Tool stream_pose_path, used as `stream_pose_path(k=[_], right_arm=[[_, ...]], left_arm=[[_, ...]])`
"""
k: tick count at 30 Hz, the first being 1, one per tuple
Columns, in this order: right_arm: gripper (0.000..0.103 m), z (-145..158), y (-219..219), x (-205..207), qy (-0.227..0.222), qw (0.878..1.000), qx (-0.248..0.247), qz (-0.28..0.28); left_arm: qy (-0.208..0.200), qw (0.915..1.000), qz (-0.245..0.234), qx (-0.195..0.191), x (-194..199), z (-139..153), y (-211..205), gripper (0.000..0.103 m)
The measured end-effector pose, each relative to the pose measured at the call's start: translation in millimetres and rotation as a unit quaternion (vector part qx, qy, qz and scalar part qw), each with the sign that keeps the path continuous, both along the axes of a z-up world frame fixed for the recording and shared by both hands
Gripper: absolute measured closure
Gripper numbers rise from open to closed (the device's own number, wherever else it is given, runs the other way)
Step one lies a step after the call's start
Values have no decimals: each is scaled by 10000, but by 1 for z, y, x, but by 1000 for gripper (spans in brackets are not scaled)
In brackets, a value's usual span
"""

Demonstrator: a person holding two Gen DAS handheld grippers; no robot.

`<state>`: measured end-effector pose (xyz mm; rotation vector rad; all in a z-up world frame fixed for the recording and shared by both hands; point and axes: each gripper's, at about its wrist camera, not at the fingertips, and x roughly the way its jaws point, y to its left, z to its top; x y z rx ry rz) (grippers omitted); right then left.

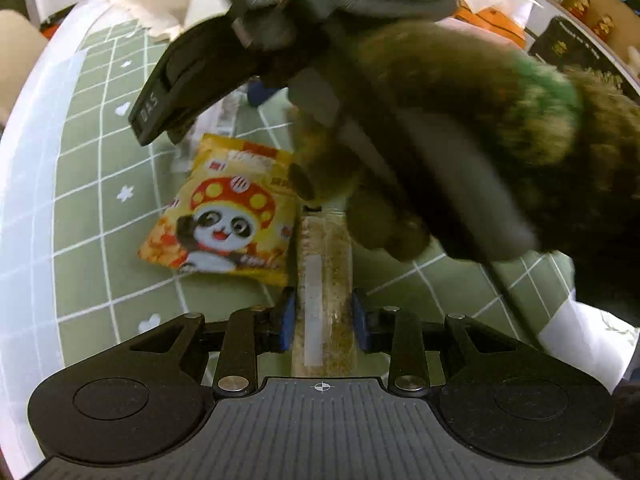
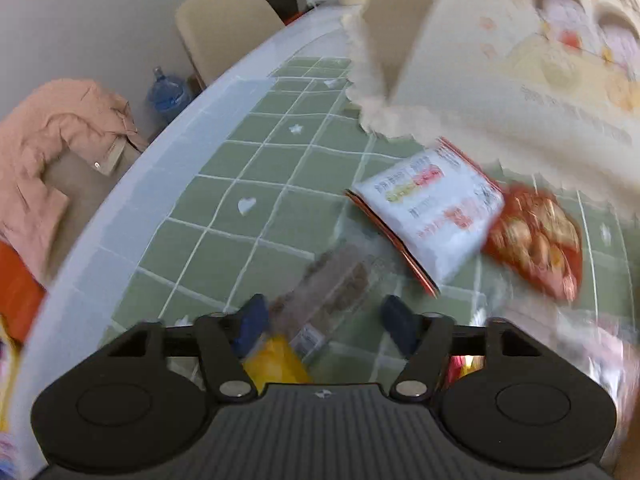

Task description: Organize snacks

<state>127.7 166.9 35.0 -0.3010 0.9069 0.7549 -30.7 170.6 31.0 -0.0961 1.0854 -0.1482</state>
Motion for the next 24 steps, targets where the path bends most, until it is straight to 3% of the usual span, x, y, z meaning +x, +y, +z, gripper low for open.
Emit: stream_pose_path(k=[3, 6, 9, 10, 11, 15, 20, 24], right_arm=[[34, -2, 8, -2, -235, 9994, -174, 179], [58, 5, -7, 2, -53, 9998, -98, 172], [75, 16, -34, 5, 57, 10000, 28, -50], [94, 22, -45, 4, 67, 9999, 86, -124], [103, 27, -56, 4, 115, 9996, 167, -180], [102, 51, -104, -8, 142, 9980, 558, -274], [100, 55, -130, -17, -93, 9980, 559, -270], [71, 44, -119, -8, -147, 9979, 583, -248]], left_arm=[[-2, 9999, 49, -108, 0, 0, 4, 69], [-13, 10000, 32, -93, 1, 1, 4, 69], [-17, 9999, 90, -70, -3, 2, 2, 69], [-16, 9999, 119, -67, -3, 1, 1, 69], [-14, 9999, 151, -57, -4, 2, -1, 69], [2, 9997, 232, -83, -7, 3, -11, 69], [-51, 9989, 454, -55, -16, 1, -18, 69], [-28, 9958, 912, -43, -30, 2, -5, 69]])
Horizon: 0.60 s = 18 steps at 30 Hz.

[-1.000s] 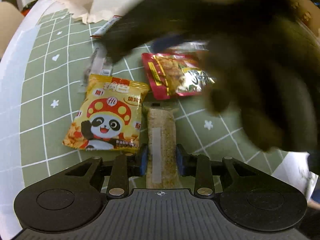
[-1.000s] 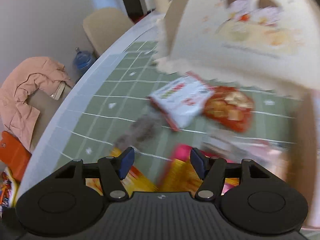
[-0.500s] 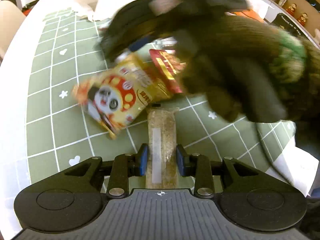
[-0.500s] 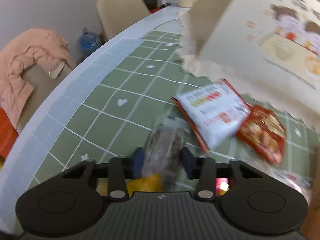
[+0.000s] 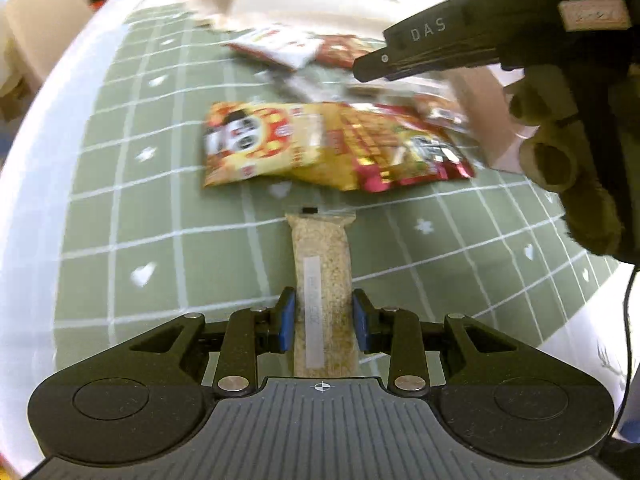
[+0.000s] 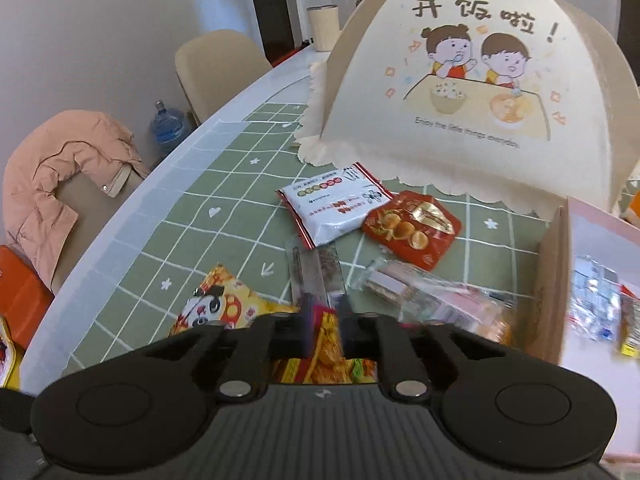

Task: Organize snacks
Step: 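Grasp the clear brown bar packet with the right gripper while the left holds the rice bar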

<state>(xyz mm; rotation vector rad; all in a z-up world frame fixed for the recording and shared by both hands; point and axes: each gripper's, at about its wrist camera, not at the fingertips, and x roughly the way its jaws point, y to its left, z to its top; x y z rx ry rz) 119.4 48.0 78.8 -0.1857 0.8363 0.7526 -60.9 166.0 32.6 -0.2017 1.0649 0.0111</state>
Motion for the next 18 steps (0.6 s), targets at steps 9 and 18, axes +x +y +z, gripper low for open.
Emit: stream_pose_path(k=[9, 18], right_arm=[[40, -43, 72, 20, -408, 9955, -805, 302], [68, -6, 38, 8, -78, 9993, -27, 356]], left_arm=[[-51, 9998, 122, -174, -7, 3, 18, 69], [-151, 9987, 139, -472, 6, -2, 20, 68]])
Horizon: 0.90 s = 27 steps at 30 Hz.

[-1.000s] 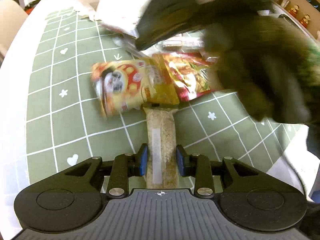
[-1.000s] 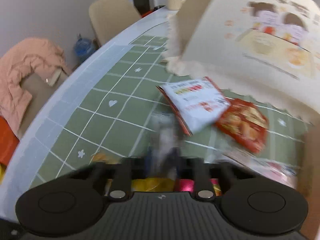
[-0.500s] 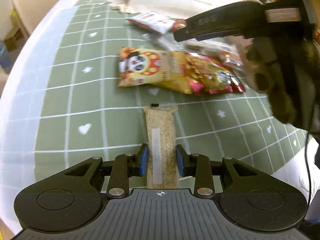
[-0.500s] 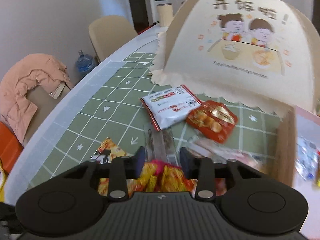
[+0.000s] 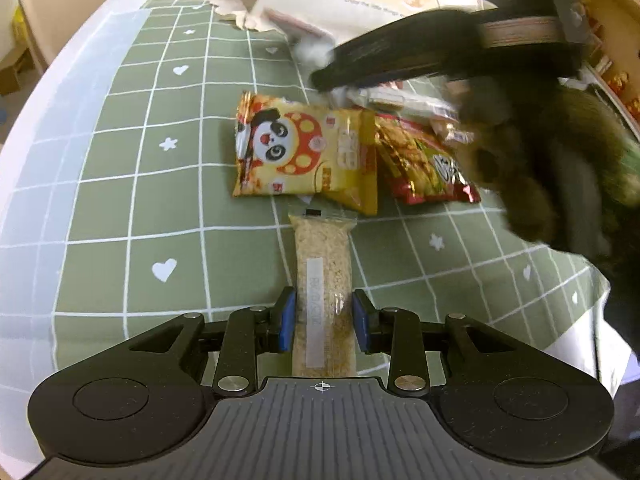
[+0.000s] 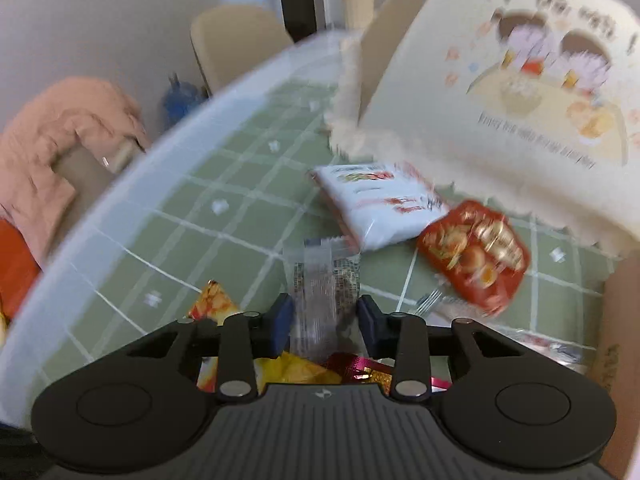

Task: Organize snacks
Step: 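Grasp the clear brown bar packet with the right gripper while the left holds the rice bar, then carry both packets over the pink box and open both grippers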

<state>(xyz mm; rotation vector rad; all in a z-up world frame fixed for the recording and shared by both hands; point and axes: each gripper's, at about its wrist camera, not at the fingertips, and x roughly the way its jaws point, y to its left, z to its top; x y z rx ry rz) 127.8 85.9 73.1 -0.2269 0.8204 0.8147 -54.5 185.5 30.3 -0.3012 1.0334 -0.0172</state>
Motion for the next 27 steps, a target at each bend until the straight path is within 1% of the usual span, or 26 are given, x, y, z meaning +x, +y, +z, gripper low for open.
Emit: stream_pose_path(k=[2, 4, 6, 8, 10, 11, 13, 14, 15, 18, 21, 23, 24, 26, 27], right_arm=[[70, 23, -19, -10, -18, 9995, 311, -44], [70, 47, -44, -25, -89, 9977, 671, -73], [70, 64, -66, -39, -250, 9959, 862, -108], [70, 75, -91, -55, -370, 9947, 946, -170], [70, 79, -115, -71, -397, 9948, 919, -206], [70, 79, -127, -79, -431, 9952, 854, -230], [70, 76, -151, -95, -514, 9960, 660, -313], [70, 73, -165, -103, -540, 9962, 561, -387], [70, 71, -178, -110, -539, 9963, 479, -477], [70, 68, -217, -126, -538, 9938, 263, -933], [70, 75, -255, -137, -673, 9869, 209, -1448], [70, 88, -278, -145, -896, 9796, 208, -1788], [70, 94, -288, -148, -1009, 9762, 211, -1906], [70, 108, -304, -154, -1276, 9691, 204, -2099], [70, 115, -309, -156, -1408, 9655, 199, -2182]], left_arm=[[-24, 10000, 27, -63, 2, -1, -1, 69], [-32, 10000, 61, -32, 3, -1, -4, 69], [-20, 9999, 73, 92, 3, -1, -10, 69], [26, 9997, 110, 239, 3, 0, -18, 69], [99, 9991, 167, 382, 3, 1, -27, 69], [143, 9990, 170, 380, 3, 1, -32, 69], [115, 9998, 111, 140, -2, 4, -43, 69], [67, 10000, 15, 38, -6, 6, -50, 69], [13, 9999, -135, 17, -11, 8, -62, 70], [-240, 9970, -725, 90, -27, 24, -101, 70], [-710, 9885, -1337, -58, -35, 54, -131, 70], [-1251, 9786, -1627, -142, -29, 87, -141, 70], [-1621, 9714, -1733, -129, -23, 108, -145, 70], [-2399, 9539, -1804, -4, -3, 154, -151, 69], [-2677, 9460, -1825, 35, 8, 172, -153, 69]])
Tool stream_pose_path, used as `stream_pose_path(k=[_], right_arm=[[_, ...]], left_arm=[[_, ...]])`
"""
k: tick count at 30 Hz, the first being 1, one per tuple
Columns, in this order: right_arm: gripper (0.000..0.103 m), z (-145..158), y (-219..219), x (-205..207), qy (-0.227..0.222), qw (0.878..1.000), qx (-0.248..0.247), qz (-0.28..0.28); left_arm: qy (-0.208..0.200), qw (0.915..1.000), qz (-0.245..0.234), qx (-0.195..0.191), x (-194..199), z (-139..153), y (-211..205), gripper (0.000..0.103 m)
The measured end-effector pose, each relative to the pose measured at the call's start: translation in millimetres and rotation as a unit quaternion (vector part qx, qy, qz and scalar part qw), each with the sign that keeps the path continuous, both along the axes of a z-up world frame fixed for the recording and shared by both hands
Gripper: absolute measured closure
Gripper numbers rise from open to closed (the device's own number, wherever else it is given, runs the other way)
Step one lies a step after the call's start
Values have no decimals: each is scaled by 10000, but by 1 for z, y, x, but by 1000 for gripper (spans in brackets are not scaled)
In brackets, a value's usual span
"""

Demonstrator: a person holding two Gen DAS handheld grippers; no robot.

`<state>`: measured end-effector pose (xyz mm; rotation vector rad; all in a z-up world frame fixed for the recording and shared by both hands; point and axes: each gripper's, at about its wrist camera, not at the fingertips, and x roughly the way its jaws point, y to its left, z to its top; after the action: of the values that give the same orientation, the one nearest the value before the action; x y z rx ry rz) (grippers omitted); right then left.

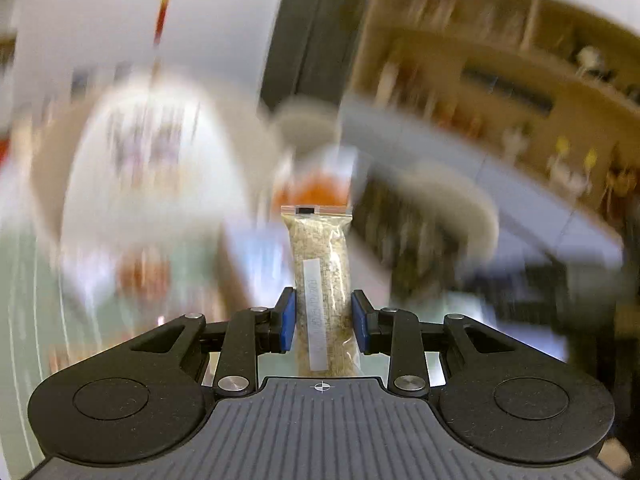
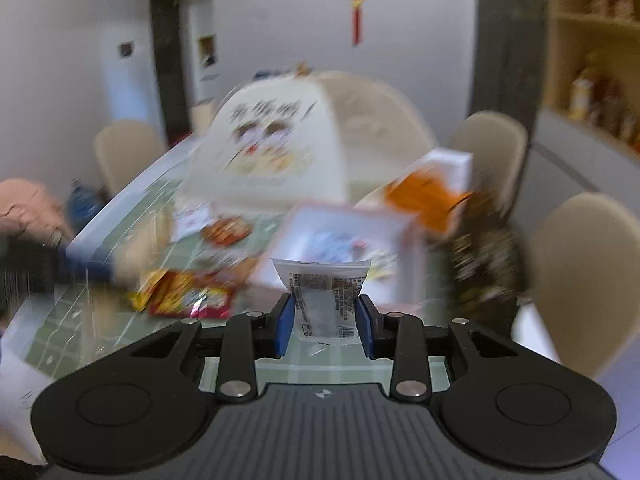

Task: Organize snacks
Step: 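Carry both packets over the pink box and open both grippers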

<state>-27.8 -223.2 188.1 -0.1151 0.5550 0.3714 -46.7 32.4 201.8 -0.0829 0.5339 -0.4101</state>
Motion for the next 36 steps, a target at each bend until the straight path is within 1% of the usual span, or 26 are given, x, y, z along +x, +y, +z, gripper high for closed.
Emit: stream_pose_path(k=[2, 3, 4, 6, 7, 8, 9, 11, 12, 14, 15, 16, 18, 20, 22, 24, 25, 28, 30, 31, 33, 34, 35, 36], right_arm=[[70, 12, -9, -2, -201, 9996, 9, -176], [70, 15, -13, -1, -262, 9994, 40, -245], [70, 18, -16, 0, -323, 9990, 82, -309], [70, 20, -18, 4, -392, 9985, 126, -374], [70, 20, -21, 6, -393, 9984, 143, -391], [70, 18, -23, 9, -363, 9984, 163, -406], [70, 14, -23, 12, -293, 9985, 180, -418], [70, 6, -22, 19, -130, 9987, 187, -465], [70, 1, -22, 24, -51, 9986, 185, -489], [70, -7, -24, 32, 66, 9985, 190, -508], [70, -11, -24, 35, 121, 9984, 190, -527], [70, -14, -24, 39, 170, 9982, 186, -540], [70, -17, -24, 49, 237, 9980, 185, -552], [70, -17, -24, 62, 306, 9978, 235, -539], [70, -11, -23, 81, 391, 9973, 399, -486], [70, -5, -20, 104, 548, 9959, 621, -352], [70, -3, -19, 122, 719, 9942, 762, -236], [70, -9, -8, 180, 1453, 9843, 1000, -93], [70, -26, 1, 219, 2061, 9729, 1017, -245], [70, -40, 6, 237, 2457, 9632, 1033, -348], [68, -72, 15, 264, 3337, 9355, 1069, -464], [66, -88, 19, 273, 3707, 9207, 1116, -495], [66, -100, 22, 276, 3913, 9116, 1134, -549], [66, -106, 26, 277, 3983, 9085, 1120, -594]], left_arm=[[-407, 9992, -10, -12, 31, 28, -8, 69], [-504, 9987, 16, -35, 50, 36, -14, 69], [-465, 9989, 32, -87, 69, 40, -21, 69], [-115, 9995, -21, -300, 110, 33, -33, 69], [96, 9994, -55, -321, 131, 23, -40, 69], [230, 9994, -30, -255, 147, 11, -47, 69], [332, 9994, 45, -77, 163, -5, -58, 69], [487, 9983, 103, 297, 180, -35, -75, 69], [659, 9968, 88, 449, 191, -53, -81, 69], [1166, 9914, -18, 593, 204, -88, -85, 69], [1442, 9875, -49, 633, 209, -107, -88, 69], [1597, 9851, -53, 638, 202, -117, -86, 70], [1759, 9833, -26, 472, 195, -131, -79, 71], [1706, 9853, 115, 33, 179, -128, -63, 71], [1594, 9855, 264, -512, 159, -120, -43, 71], [1518, 9837, 443, -853, 139, -114, -27, 71], [1516, 9825, 513, -948, 129, -113, -20, 71], [1638, 9787, 668, -1046, 107, -113, -1, 71], [1752, 9752, 825, -1071, 94, -120, 12, 71], [1788, 9739, 911, -1057, 88, -122, 19, 71], [1827, 9722, 1147, -913, 74, -126, 34, 71], [1844, 9712, 1265, -825, 70, -127, 40, 71], [1860, 9699, 1372, -761, 64, -128, 47, 71], [1876, 9683, 1480, -732, 59, -128, 55, 71]])
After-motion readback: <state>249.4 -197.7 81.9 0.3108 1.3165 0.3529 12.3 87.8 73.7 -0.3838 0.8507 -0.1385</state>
